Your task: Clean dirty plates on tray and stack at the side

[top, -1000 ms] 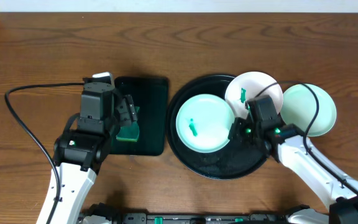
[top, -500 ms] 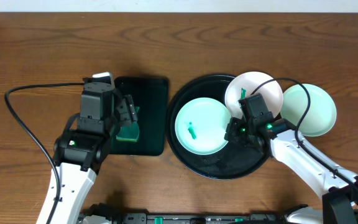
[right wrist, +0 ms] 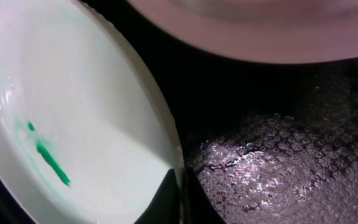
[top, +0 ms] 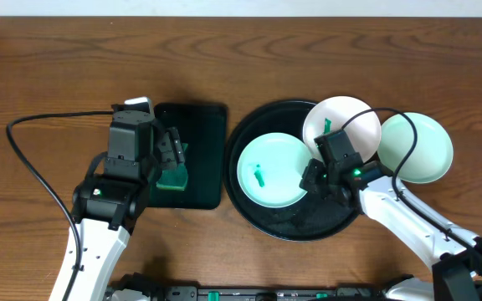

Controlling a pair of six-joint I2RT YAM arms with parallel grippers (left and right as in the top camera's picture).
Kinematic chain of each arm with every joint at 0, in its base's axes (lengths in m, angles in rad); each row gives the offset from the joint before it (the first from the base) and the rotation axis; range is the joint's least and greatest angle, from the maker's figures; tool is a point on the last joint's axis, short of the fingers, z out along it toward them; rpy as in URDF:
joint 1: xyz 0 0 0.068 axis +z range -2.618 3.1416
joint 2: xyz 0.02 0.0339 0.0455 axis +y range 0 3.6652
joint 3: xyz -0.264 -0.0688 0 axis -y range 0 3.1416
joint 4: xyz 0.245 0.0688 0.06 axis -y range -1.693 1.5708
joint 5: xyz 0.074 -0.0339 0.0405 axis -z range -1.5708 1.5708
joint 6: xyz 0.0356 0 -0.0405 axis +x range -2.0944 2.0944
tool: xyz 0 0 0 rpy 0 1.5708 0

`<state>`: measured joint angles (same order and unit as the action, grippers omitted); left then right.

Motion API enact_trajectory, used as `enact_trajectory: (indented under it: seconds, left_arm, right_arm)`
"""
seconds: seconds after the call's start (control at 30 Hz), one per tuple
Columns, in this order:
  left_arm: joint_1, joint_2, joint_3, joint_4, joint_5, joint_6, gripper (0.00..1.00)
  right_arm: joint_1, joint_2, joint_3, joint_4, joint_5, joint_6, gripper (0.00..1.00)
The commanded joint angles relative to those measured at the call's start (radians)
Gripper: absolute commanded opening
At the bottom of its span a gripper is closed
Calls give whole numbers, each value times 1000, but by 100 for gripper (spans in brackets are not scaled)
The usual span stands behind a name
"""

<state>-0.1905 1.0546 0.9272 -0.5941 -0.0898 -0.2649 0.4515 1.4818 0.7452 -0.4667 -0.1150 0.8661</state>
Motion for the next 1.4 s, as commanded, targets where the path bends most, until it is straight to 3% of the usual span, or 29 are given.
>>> enact_trajectory:
  seconds: [0.0,0.3,0.57,0.63,0.77,0.87,1.1,1.23,1.37]
  left_arm:
    - [5,2,8,1,-16,-1,80]
    - [5,2,8,1,-16,-1,80]
    - [5,2,8,1,-16,-1,80]
    - [5,2,8,1,-16,-1,80]
    - [5,2,8,1,-16,-1,81]
    - [5,2,8,1,-16,-1,81]
    - [5,2,8,2,-16,-1,80]
    - [5,2,8,1,-16,-1,80]
    - [5,2,8,1,-16,-1,81]
  right_arm:
    - [20,7,-3,2,13,48,1]
    - [41,7,-8,-1,55,106,2]
    - [41,7,-9,-2,59,55,21]
    - [41,7,-8,-2,65,7,29]
    - [27,1,-3,-1,113,-108,29]
    - [-3,-18,45,-30,36,-260,34]
    - [-96,-17,404,-415,-59,-603,42]
    - [-103,-17,532,-512,-58,-682,45]
    - [-95,-10,522,-504,-46,-681,46]
